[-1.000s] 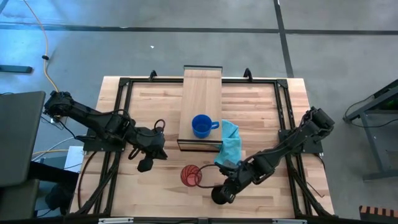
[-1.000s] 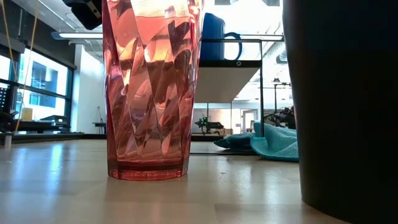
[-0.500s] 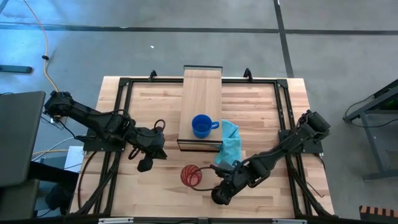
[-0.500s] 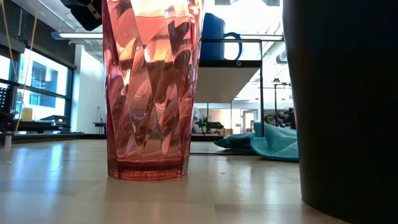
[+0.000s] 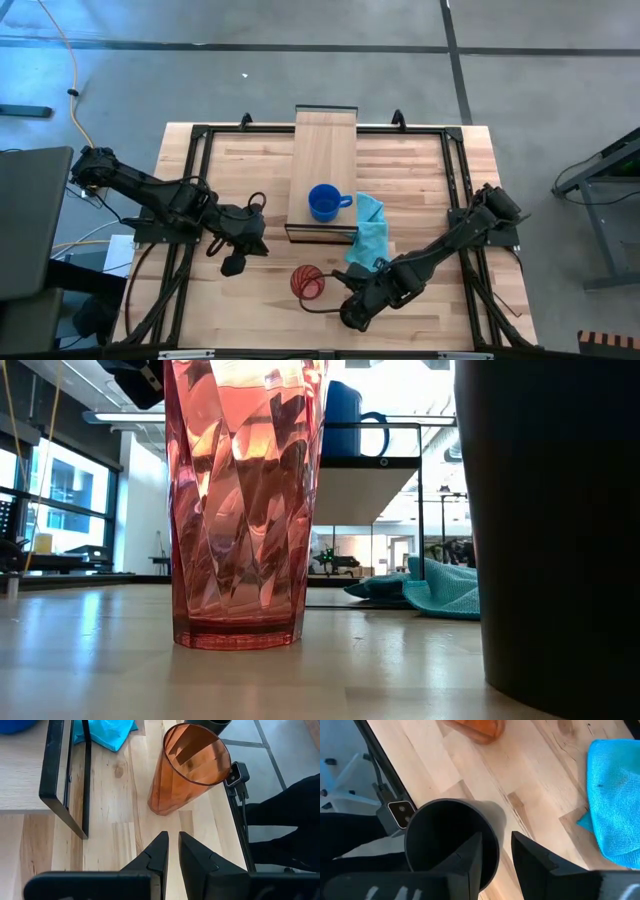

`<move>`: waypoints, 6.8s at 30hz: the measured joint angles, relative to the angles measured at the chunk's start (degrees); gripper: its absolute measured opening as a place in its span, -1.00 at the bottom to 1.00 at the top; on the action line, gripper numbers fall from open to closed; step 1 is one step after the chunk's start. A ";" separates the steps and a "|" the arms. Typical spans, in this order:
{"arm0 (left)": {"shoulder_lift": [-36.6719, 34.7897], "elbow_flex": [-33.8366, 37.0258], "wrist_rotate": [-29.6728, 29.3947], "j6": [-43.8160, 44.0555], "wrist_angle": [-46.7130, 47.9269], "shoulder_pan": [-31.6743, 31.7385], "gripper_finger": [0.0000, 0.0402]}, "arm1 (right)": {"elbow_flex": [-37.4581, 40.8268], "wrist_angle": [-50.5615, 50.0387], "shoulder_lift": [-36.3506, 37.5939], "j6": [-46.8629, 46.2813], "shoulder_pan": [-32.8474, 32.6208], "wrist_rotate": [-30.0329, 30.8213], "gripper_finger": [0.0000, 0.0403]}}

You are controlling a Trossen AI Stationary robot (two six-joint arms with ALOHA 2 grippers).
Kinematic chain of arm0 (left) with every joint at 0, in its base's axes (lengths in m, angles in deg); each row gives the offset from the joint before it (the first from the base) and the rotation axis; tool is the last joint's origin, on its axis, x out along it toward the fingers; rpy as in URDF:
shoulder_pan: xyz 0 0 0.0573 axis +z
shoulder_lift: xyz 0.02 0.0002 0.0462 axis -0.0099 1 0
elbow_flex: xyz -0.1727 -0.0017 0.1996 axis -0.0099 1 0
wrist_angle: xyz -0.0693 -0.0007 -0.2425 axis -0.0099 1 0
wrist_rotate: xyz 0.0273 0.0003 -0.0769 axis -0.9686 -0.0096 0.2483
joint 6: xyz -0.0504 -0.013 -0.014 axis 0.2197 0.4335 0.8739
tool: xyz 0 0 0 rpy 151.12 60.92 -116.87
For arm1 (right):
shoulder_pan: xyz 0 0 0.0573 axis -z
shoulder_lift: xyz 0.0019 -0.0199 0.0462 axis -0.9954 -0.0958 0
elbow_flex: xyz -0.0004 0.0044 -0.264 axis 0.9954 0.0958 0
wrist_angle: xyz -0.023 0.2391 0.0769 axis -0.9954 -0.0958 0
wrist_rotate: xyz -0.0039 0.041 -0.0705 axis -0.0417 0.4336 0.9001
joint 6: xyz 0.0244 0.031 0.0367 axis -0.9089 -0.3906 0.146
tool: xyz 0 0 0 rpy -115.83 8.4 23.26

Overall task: Stack small to large cups/mugs on shelf
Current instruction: Put the black cup on the shelf

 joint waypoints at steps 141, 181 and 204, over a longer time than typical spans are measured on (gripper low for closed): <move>-0.02 0.00 -10.54 5.18 -3.50 0.00 -0.84 | -37.74 -15.88 4.24 52.79 58.19 -10.34 -1.00; 0.00 0.00 -13.05 6.94 -2.78 0.00 -0.84 | -40.52 -29.88 -0.95 54.28 55.02 -10.51 -1.00; 0.00 0.00 -12.92 8.11 -0.72 -0.04 -0.84 | -40.43 -28.36 -4.31 55.44 55.08 -12.00 -1.00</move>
